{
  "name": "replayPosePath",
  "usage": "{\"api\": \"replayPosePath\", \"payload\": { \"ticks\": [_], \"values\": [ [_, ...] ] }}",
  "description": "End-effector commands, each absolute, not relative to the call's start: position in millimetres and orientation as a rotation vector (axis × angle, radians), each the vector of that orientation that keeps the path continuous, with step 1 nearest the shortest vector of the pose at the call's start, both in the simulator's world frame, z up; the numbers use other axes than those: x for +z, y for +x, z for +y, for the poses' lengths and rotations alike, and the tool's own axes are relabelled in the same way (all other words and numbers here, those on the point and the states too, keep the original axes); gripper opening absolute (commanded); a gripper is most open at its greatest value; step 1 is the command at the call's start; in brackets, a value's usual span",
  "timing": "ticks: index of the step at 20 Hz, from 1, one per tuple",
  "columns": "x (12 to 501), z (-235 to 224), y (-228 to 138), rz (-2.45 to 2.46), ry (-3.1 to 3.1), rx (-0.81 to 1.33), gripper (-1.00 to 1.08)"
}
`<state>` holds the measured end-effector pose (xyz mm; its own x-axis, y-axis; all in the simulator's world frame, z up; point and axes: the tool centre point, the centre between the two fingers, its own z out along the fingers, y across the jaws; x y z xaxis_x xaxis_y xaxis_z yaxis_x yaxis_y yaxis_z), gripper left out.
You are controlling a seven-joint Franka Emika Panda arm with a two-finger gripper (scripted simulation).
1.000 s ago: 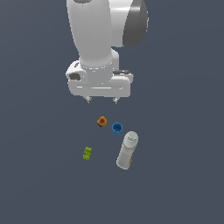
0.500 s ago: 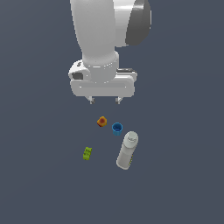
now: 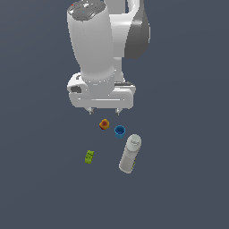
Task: Pick up a designated object from a clutter of objects.
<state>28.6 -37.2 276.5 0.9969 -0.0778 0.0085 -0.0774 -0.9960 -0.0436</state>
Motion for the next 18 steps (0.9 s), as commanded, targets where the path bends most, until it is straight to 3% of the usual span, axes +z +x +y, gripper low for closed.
{"api": "replayPosePath", "payload": {
  "ticks": [1, 18],
  "values": [
    [264, -43, 37, 0.13, -3.097, -0.014, 1.0],
    [122, -104, 94, 0.219, -3.12, -0.005, 1.0]
  ]
}}
